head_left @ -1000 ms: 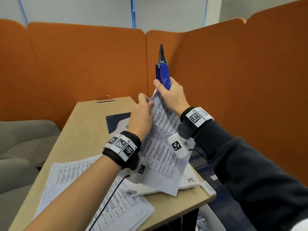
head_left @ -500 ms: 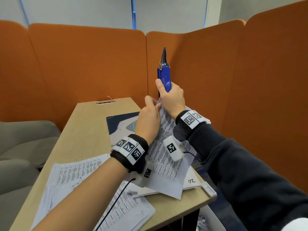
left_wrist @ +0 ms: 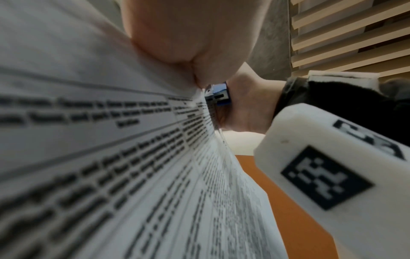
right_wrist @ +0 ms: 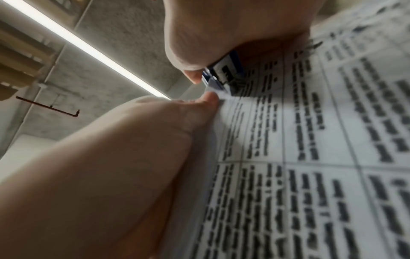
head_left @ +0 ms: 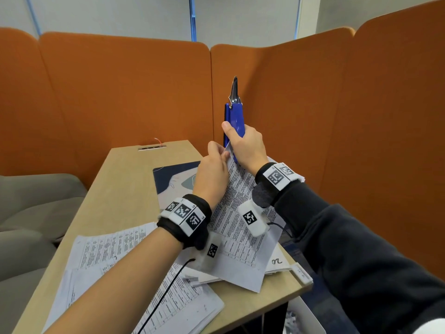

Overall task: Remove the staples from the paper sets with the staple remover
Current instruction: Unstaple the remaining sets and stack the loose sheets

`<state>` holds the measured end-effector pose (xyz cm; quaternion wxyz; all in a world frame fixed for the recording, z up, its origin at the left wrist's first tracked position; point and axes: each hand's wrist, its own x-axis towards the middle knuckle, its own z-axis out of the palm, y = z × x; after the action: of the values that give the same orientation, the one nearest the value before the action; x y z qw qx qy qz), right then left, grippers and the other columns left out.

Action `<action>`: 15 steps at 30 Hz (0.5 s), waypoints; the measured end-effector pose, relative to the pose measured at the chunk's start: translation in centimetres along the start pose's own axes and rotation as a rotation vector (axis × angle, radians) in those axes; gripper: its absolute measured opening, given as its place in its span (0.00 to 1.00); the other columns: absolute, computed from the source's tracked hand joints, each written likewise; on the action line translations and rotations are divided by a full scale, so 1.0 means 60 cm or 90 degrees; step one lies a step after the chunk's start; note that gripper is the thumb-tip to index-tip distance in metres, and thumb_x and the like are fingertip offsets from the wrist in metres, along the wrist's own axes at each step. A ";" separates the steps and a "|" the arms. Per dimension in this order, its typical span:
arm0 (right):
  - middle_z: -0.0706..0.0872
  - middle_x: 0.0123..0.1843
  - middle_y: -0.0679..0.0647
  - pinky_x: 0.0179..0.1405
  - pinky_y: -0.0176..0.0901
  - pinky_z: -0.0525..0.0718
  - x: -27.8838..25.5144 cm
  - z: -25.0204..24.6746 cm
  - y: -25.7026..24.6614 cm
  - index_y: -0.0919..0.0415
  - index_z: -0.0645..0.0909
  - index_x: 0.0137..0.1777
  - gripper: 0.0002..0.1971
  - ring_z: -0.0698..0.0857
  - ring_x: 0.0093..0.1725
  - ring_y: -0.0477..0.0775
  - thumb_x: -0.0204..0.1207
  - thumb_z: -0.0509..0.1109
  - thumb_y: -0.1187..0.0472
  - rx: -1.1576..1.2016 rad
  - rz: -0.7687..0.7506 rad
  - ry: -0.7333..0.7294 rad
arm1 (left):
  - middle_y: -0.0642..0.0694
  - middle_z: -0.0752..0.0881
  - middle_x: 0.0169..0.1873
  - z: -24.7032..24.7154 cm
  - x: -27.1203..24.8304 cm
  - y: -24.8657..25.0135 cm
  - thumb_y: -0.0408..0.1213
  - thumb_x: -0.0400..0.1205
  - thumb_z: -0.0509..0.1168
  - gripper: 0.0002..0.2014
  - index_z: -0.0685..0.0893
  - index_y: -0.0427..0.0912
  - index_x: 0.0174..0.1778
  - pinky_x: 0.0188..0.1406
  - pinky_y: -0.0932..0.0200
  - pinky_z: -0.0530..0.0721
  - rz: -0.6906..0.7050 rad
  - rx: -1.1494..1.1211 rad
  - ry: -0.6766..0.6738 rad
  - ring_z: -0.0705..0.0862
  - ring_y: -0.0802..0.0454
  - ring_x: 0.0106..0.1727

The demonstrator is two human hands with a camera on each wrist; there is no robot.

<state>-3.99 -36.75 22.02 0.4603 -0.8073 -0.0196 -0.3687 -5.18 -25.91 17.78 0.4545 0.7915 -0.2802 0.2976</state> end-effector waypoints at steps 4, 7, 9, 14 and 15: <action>0.80 0.31 0.46 0.40 0.50 0.83 0.000 0.004 -0.004 0.52 0.74 0.34 0.20 0.80 0.32 0.49 0.81 0.61 0.39 0.013 -0.001 0.041 | 0.48 0.76 0.31 0.002 -0.003 0.004 0.36 0.88 0.54 0.08 0.72 0.34 0.51 0.31 0.50 0.72 0.016 -0.004 0.017 0.76 0.44 0.32; 0.78 0.30 0.47 0.36 0.53 0.82 0.001 0.004 -0.006 0.56 0.74 0.35 0.21 0.77 0.31 0.49 0.82 0.62 0.41 0.008 -0.026 0.047 | 0.50 0.75 0.30 0.004 -0.003 0.006 0.36 0.88 0.55 0.08 0.72 0.34 0.51 0.29 0.52 0.70 0.032 -0.022 0.012 0.74 0.48 0.29; 0.78 0.30 0.49 0.37 0.55 0.83 0.001 0.004 -0.006 0.57 0.75 0.36 0.22 0.77 0.31 0.50 0.81 0.62 0.40 0.001 -0.033 0.041 | 0.53 0.74 0.29 0.006 -0.002 0.005 0.37 0.88 0.54 0.08 0.72 0.35 0.52 0.30 0.51 0.72 0.027 -0.035 -0.001 0.73 0.52 0.28; 0.77 0.29 0.46 0.31 0.42 0.74 -0.001 -0.008 0.008 0.52 0.70 0.31 0.22 0.76 0.29 0.49 0.82 0.61 0.40 -0.040 -0.013 0.049 | 0.40 0.83 0.39 0.003 -0.029 -0.022 0.43 0.86 0.58 0.12 0.69 0.37 0.55 0.36 0.47 0.77 -0.030 0.001 -0.184 0.81 0.43 0.38; 0.78 0.29 0.46 0.31 0.43 0.74 -0.002 -0.013 0.011 0.52 0.70 0.31 0.22 0.77 0.29 0.50 0.82 0.61 0.39 -0.055 -0.012 0.050 | 0.38 0.84 0.43 0.001 -0.041 -0.032 0.43 0.86 0.59 0.13 0.70 0.37 0.57 0.39 0.48 0.79 -0.037 0.005 -0.225 0.82 0.41 0.42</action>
<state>-4.27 -37.67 21.73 0.4217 -0.8114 0.0069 -0.4047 -5.41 -24.73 14.91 0.4034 0.8410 -0.3315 0.1417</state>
